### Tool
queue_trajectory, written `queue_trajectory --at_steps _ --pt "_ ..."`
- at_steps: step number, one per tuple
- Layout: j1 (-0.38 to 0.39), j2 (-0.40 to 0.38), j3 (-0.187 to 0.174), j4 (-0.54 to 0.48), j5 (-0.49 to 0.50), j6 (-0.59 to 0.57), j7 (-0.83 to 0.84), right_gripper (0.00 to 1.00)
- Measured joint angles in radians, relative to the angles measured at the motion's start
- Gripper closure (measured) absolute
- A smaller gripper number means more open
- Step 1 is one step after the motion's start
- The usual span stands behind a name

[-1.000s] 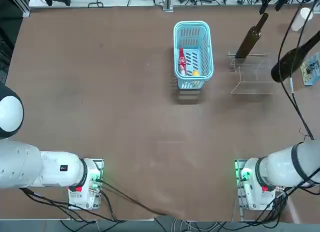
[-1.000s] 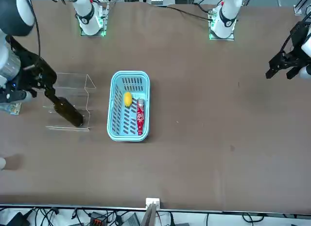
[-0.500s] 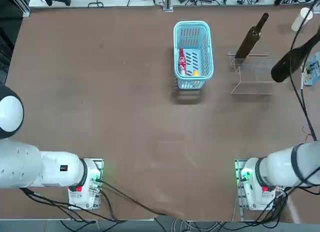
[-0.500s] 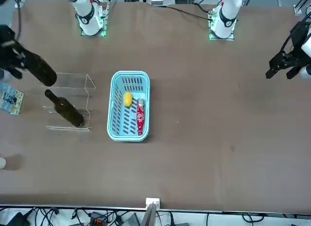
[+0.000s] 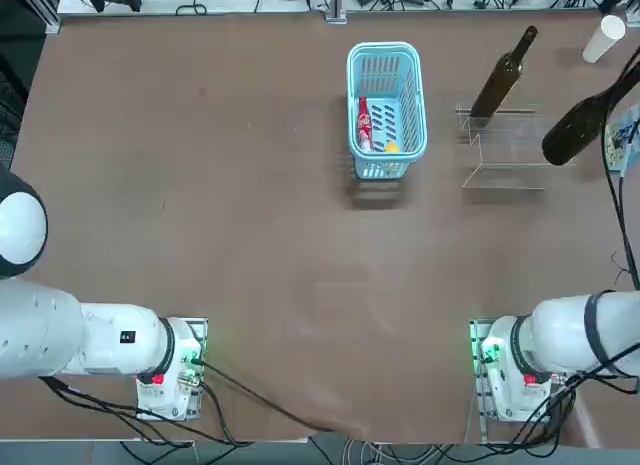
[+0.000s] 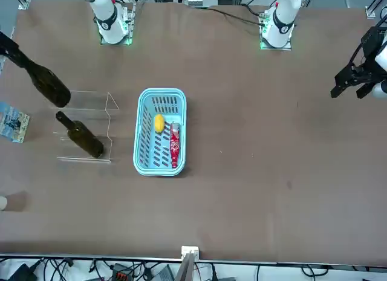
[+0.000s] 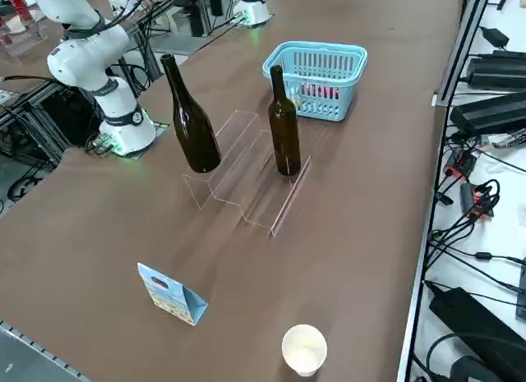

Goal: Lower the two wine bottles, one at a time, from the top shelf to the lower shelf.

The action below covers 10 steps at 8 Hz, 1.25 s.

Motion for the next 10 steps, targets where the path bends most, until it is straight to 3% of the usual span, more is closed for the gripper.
queue_trajectory --at_steps 5,7,10 --pt "-0.089 -0.191 -0.021 -0.273 0.000 0.123 -0.109 0.00" --pt "-0.095 -0.221 -0.044 -0.348 -0.001 0.174 -0.139 0.01" --pt "-0.094 -0.221 -0.044 -0.390 -0.001 0.213 -0.141 0.03"
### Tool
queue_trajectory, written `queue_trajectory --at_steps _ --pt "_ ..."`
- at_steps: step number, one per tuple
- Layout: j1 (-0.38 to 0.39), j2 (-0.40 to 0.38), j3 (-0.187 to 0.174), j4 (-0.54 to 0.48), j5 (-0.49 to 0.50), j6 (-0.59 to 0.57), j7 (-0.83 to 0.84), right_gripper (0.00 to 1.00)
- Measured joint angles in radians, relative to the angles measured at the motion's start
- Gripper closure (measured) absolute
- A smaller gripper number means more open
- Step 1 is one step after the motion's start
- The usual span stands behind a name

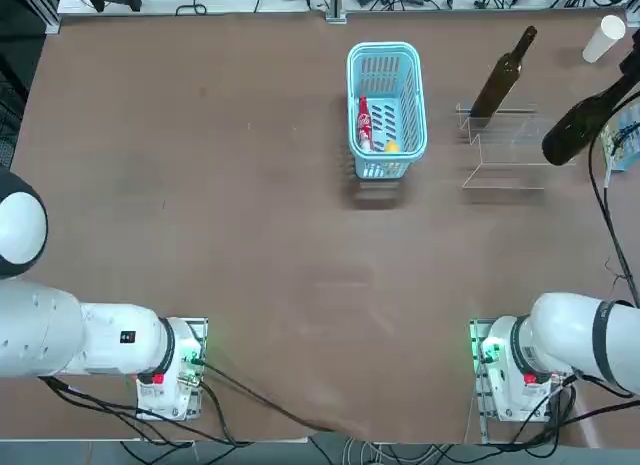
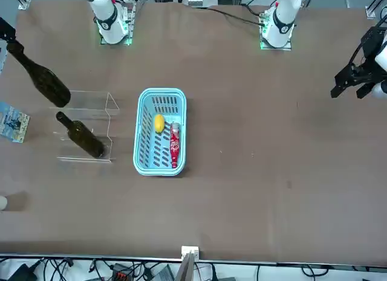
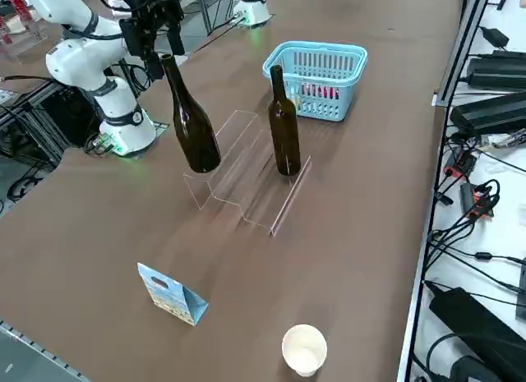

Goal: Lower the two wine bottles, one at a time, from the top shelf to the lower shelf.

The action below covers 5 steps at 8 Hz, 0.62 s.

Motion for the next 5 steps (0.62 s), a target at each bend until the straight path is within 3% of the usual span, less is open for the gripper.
queue_trajectory --at_steps 5 --pt "0.001 0.000 0.009 -0.023 -0.013 0.010 0.000 0.07"
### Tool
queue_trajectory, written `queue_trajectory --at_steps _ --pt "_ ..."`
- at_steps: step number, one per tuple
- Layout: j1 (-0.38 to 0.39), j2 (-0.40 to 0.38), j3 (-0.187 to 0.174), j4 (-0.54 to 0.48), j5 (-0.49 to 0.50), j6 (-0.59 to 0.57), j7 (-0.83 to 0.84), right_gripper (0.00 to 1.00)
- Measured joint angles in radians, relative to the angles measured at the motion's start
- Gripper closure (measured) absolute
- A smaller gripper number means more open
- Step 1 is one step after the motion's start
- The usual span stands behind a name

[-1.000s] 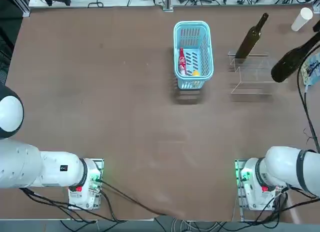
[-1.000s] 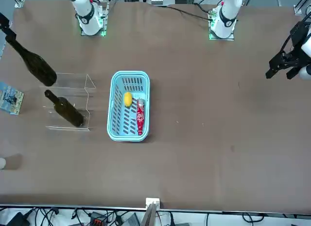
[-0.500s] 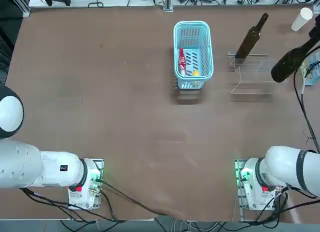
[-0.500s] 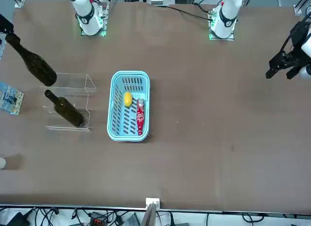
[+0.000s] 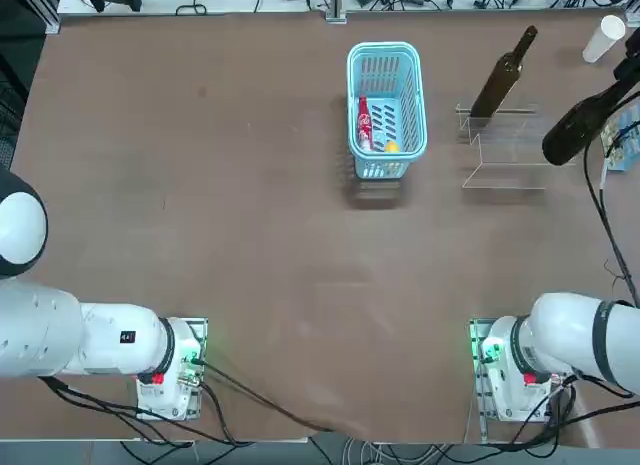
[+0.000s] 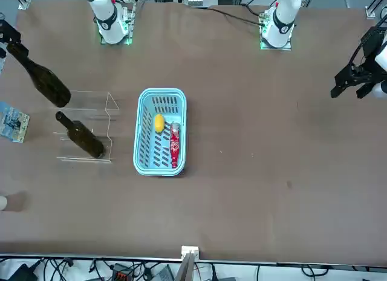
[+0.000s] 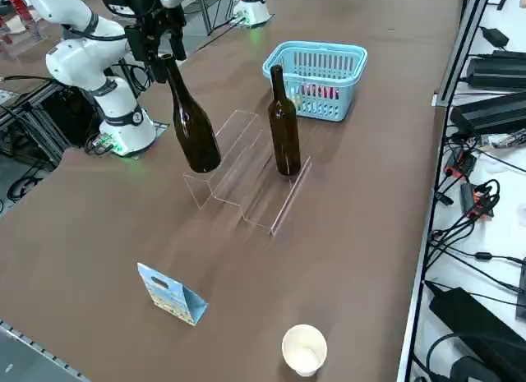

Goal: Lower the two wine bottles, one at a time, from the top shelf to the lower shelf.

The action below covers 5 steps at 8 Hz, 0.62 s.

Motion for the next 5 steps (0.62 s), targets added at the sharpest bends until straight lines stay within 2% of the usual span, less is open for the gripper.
queue_trajectory --at_steps 5 --pt "0.001 0.000 0.003 -0.007 -0.001 0.001 0.001 0.15"
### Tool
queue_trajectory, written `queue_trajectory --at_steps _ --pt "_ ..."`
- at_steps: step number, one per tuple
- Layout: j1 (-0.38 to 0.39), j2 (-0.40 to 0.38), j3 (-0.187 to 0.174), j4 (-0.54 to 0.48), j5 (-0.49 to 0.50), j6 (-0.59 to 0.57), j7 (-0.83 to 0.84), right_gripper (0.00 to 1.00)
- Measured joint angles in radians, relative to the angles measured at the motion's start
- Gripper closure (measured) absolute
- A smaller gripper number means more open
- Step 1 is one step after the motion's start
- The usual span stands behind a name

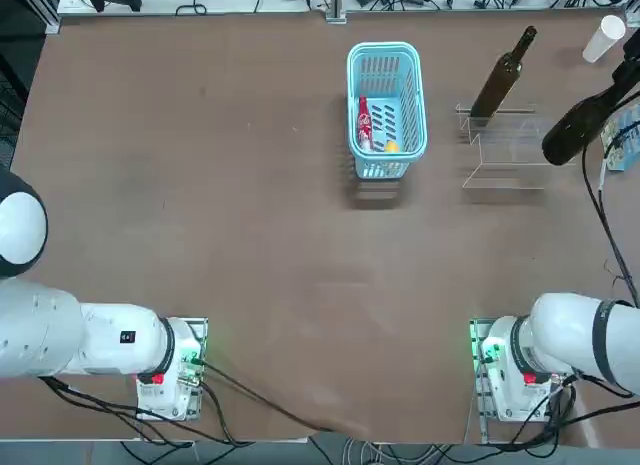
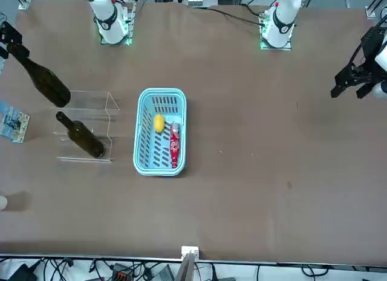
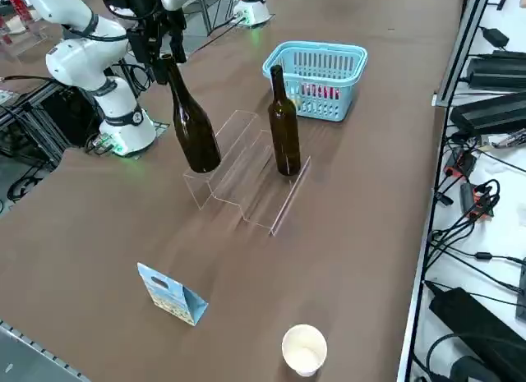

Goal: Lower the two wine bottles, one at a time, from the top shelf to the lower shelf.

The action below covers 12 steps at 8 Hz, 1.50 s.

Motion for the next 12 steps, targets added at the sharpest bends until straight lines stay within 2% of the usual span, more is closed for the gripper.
queue_trajectory --at_steps 1,3,5,6,9,12 --pt "0.000 0.000 0.003 0.000 0.000 0.000 0.001 0.16" --pt "0.000 0.000 0.008 -0.001 0.000 0.000 0.003 0.31" --pt "0.000 0.000 0.009 -0.001 -0.001 0.000 0.003 0.34" --pt "0.000 0.000 0.009 -0.001 -0.001 0.000 0.003 0.40" --pt "0.000 0.000 0.009 -0.002 -0.002 0.000 0.004 0.45" --pt "-0.001 0.000 0.008 -0.003 -0.003 -0.001 0.004 0.45"
